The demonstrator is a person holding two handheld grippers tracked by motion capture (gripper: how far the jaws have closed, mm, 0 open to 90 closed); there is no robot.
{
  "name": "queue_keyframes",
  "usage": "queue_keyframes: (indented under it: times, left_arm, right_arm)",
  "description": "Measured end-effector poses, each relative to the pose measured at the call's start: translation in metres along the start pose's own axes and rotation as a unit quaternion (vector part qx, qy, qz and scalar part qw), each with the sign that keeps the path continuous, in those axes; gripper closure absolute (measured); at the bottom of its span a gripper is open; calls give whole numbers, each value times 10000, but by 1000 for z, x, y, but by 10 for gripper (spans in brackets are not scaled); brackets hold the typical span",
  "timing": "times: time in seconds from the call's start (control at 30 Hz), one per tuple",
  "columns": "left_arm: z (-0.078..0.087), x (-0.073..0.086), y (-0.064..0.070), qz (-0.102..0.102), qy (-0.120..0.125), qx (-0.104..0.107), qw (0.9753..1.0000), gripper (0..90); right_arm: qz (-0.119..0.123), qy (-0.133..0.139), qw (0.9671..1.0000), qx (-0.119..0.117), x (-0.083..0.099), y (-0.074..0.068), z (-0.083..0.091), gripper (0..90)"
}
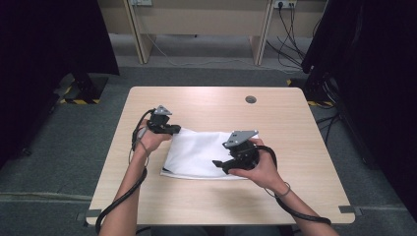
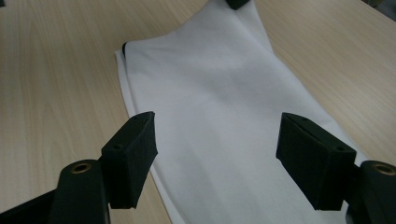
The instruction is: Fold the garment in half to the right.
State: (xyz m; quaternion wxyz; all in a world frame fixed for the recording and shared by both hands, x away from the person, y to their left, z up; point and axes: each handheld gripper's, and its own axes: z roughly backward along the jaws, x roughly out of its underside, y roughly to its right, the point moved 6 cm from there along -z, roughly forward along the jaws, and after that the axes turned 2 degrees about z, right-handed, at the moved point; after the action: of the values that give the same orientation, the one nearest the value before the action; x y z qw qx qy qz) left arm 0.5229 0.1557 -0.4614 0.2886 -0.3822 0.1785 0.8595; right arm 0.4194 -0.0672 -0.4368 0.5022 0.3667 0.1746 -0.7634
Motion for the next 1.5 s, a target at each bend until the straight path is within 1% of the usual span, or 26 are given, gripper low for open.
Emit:
queue_keyframes:
  times: [0.1,0.2,0.33,0.43,0.53,0.63,0.67,0.7,0.87,1.0,1.33,1.4,1.5]
  left_arm:
    - [0,1,0,-16,-27,-14,10000,853]
    - [0,1,0,-39,-30,-14,10000,853]
    - [1,1,0,-62,-50,1,10000,853]
    - [1,1,1,-77,-67,19,9999,853]
    - [2,1,0,-86,-99,23,9999,852]
    - [3,3,-1,-79,-106,27,9999,852]
    - [3,3,-1,-83,-122,31,9999,851]
    - [3,4,-1,-78,-135,30,9999,851]
    - [3,6,-3,-89,-179,24,9998,851]
    - [3,6,-5,-77,-188,18,9998,851]
    - [2,8,-7,-67,-265,0,9996,850]
    - [2,9,-8,-58,-277,3,9996,849]
    - [2,8,-8,-73,-282,6,9996,849]
  right_arm:
    - [114,13,9999,-128,-8,-10,-10,314]
    - [278,27,9992,-276,-19,-22,-21,326]
    - [510,-20,9974,-513,-35,-42,-39,347]
    - [718,-101,9957,-575,-45,-54,-52,361]
    - [811,-187,9945,-638,-51,-63,-64,372]
    - [878,-233,9933,-711,-56,-69,-75,391]
    - [857,-255,9932,-741,-57,-72,-79,396]
    - [898,-270,9926,-769,-58,-73,-82,398]
    - [955,-395,9911,-845,-58,-82,-101,420]
    - [1013,-484,9903,-821,-59,-86,-114,428]
    - [1103,-707,9886,-739,-55,-89,-138,454]
    - [1055,-716,9891,-735,-55,-88,-142,463]
    - [1057,-752,9888,-741,-55,-88,-148,475]
